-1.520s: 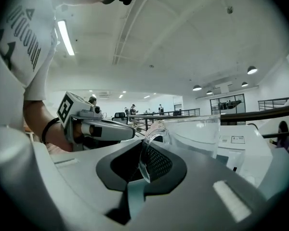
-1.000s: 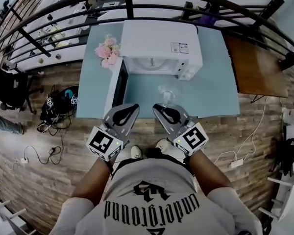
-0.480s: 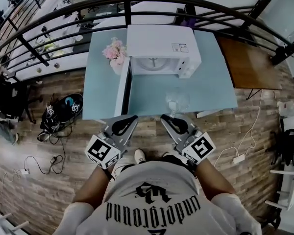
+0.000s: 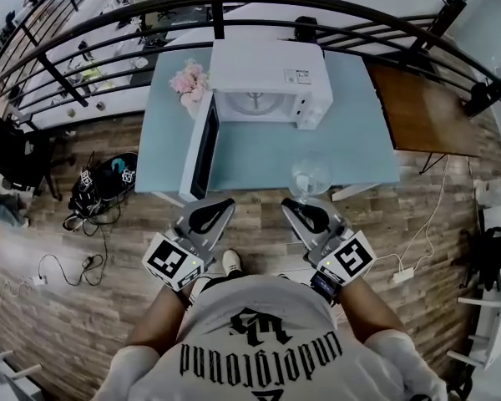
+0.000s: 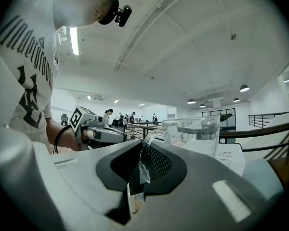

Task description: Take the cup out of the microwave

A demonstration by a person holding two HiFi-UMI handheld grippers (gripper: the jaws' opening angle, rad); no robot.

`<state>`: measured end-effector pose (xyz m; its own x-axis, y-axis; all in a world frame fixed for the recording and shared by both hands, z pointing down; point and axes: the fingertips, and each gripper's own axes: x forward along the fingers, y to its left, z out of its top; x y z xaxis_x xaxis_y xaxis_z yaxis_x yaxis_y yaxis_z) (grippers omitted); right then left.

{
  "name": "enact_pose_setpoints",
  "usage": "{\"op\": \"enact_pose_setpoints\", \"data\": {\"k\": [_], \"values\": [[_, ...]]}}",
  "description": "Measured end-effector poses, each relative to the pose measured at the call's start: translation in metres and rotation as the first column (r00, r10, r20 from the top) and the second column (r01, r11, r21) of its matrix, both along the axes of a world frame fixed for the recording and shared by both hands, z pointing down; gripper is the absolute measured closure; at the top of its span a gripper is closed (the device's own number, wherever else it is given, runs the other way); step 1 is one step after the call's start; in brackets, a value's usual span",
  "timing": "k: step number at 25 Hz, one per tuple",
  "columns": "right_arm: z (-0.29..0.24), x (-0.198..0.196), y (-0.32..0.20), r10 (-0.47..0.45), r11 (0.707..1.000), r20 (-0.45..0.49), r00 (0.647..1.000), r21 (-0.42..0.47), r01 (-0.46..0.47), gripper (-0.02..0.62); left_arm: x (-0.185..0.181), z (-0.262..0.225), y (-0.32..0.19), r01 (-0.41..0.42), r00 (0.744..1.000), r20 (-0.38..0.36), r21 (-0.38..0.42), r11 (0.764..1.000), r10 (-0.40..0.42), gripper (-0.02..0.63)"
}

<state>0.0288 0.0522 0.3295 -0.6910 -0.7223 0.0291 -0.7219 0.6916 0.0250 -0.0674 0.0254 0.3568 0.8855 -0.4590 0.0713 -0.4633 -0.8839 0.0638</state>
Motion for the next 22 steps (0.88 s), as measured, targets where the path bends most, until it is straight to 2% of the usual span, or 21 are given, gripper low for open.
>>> {"op": "enact_pose_setpoints", "data": {"k": [4,14,22], "values": [[0.0,0.023,0.023,-0.029,1.0,0.004,1.0,0.008,0.029,0.578,0.03,0.001,0.028,0.009,1.0,0.012,0.011,1.0,-0.009,0.557],[0.005,0.082,0.088,-0.099,0.995,0.035,0.994,-0.003,0.099,0.58,0.084,-0.002,0.099,0.092,0.996,0.01,0.006,0.996,-0.092,0.557],[0.021,0.109,0.138,-0.127,0.992,0.047,0.991,-0.021,0.128,0.58,0.107,0.005,0.153,0.138,0.99,0.009,0.014,0.99,-0.138,0.557]]}}
